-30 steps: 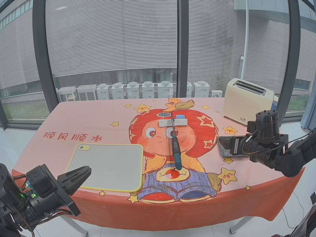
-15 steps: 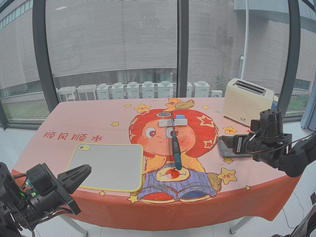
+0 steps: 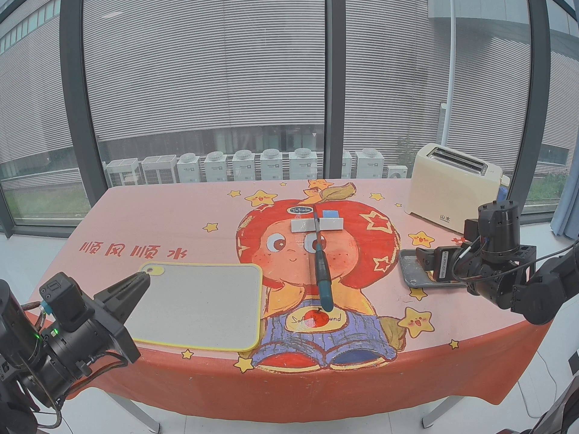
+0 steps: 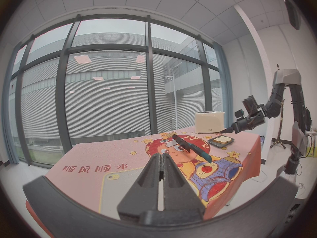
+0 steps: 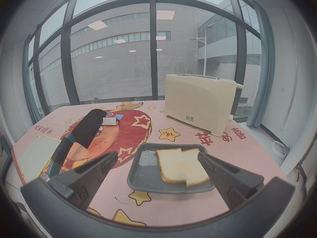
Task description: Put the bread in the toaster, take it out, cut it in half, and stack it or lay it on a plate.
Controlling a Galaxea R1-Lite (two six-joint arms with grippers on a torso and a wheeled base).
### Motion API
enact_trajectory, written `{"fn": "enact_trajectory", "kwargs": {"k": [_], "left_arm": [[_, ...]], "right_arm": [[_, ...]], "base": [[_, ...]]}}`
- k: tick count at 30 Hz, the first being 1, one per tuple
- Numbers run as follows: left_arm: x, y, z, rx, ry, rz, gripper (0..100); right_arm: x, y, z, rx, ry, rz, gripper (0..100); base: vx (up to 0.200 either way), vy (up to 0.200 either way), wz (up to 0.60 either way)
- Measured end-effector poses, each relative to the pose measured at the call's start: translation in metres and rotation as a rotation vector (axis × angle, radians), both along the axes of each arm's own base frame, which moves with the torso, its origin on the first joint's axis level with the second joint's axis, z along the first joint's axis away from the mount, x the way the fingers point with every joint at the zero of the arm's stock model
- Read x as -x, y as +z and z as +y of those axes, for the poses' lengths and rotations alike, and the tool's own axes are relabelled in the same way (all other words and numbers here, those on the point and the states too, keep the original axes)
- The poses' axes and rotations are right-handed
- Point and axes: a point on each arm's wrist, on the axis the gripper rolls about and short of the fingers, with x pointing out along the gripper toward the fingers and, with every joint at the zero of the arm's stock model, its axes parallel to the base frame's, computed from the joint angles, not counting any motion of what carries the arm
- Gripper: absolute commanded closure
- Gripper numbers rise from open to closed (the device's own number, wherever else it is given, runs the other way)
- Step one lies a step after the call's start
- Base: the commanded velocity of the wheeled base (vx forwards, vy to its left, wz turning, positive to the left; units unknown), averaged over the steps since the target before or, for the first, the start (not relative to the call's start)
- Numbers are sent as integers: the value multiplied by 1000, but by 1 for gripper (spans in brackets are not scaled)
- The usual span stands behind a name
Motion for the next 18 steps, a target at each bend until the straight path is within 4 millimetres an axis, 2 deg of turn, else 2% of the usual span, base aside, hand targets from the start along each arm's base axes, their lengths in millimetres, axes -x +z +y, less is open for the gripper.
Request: {"fn": "enact_trajectory", "kwargs": {"k": [18], "left_arm": [[-29, 3, 16, 91, 171, 42, 100]], "right_arm": [[-1, 0, -11, 31, -89, -9, 0]], "base": [[0, 0, 0]]}}
